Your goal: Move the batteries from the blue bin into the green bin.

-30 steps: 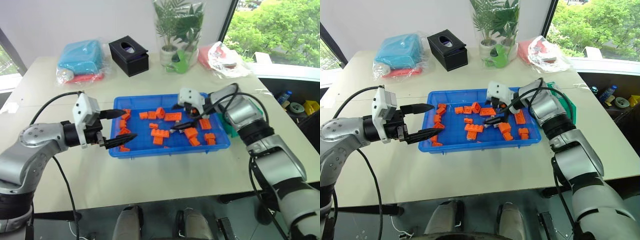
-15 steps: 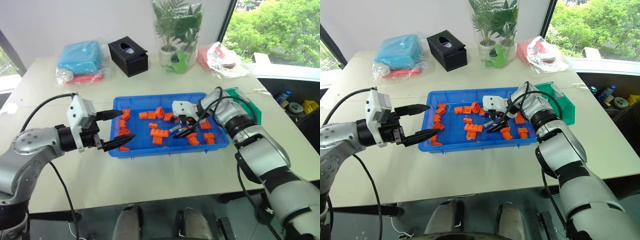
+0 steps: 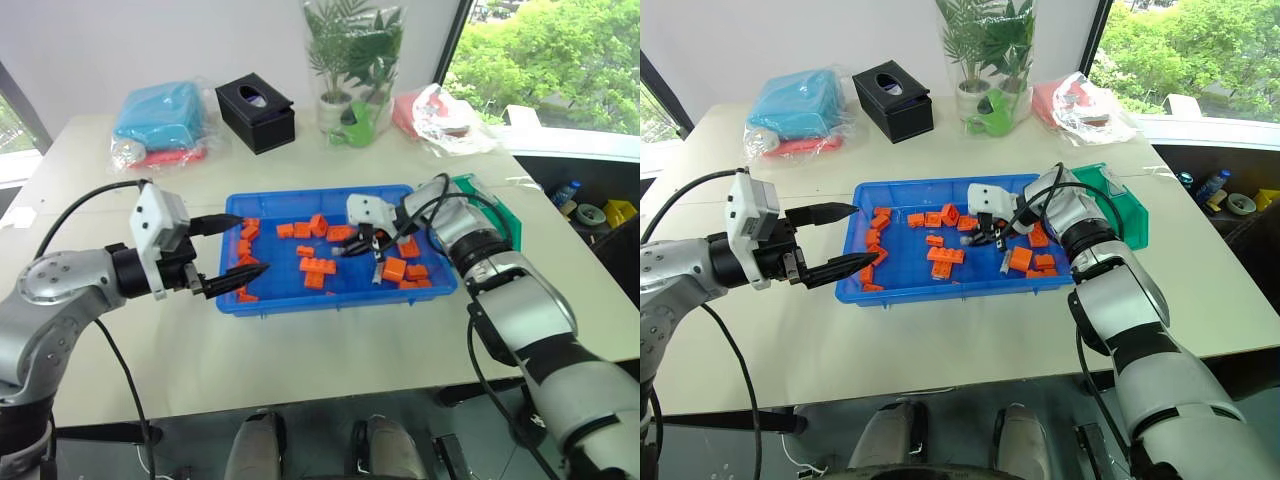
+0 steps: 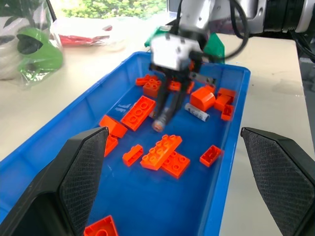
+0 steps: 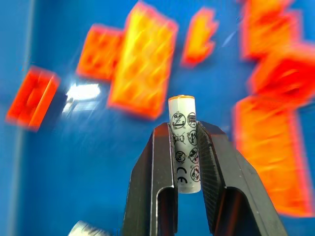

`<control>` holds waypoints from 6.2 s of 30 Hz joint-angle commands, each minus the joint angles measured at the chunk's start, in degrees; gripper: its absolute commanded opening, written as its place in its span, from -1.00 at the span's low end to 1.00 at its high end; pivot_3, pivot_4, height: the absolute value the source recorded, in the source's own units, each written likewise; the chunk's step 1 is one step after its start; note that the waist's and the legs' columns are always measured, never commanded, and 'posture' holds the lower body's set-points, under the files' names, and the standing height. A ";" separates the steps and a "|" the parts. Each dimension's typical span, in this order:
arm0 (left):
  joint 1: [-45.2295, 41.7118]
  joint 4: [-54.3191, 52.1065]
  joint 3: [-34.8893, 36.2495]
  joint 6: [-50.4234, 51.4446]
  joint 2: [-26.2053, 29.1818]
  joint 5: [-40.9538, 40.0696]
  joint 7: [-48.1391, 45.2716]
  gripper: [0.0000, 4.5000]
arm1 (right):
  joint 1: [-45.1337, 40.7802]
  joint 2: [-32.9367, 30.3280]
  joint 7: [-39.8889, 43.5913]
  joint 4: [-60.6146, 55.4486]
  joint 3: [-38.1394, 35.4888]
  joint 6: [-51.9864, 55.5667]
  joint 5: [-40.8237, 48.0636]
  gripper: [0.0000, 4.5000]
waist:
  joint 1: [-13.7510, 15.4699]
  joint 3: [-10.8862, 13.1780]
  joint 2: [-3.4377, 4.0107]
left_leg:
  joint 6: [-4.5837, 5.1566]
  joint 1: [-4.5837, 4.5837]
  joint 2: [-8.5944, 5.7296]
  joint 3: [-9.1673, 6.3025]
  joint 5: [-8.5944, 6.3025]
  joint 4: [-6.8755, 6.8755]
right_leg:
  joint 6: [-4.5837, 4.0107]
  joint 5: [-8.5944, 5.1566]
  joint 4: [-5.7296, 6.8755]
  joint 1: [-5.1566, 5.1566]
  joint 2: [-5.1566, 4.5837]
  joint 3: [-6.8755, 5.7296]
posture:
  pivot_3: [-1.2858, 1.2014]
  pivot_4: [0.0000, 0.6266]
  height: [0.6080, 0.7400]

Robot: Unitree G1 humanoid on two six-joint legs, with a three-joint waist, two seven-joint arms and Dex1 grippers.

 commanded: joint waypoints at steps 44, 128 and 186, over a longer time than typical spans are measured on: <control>-3.39 1.03 -1.79 -2.87 -1.37 1.32 -0.76 1.00 | 11.87 -5.05 -19.38 -26.14 -4.65 22.78 8.37 0.37 | 0.25 -0.04 0.01 | 0.06 -0.07 -0.01 0.01 -0.01 0.06 | 0.01 -0.02 -0.11 -0.01 -0.01 -0.01 | 0.03 -0.52 -0.26; -4.71 0.23 -1.20 -2.81 0.72 1.29 -0.50 1.00 | -2.44 1.29 -12.75 13.89 -7.06 -0.68 -0.85 0.90 | -1.02 -0.10 -0.10 | 0.01 -0.08 0.00 -0.02 0.01 0.05 | 0.03 -0.02 0.14 -0.01 0.01 -0.01 | 0.03 -0.52 -0.26; -11.39 6.50 -8.59 -5.26 -4.10 4.21 -3.70 1.00 | 28.13 -16.51 -43.27 -52.52 -31.85 48.23 8.77 0.98 | 0.23 -0.12 0.01 | 0.03 -0.18 0.01 -0.02 0.00 0.10 | 0.03 -0.01 0.06 0.05 0.00 -0.03 | 0.03 -0.52 -0.26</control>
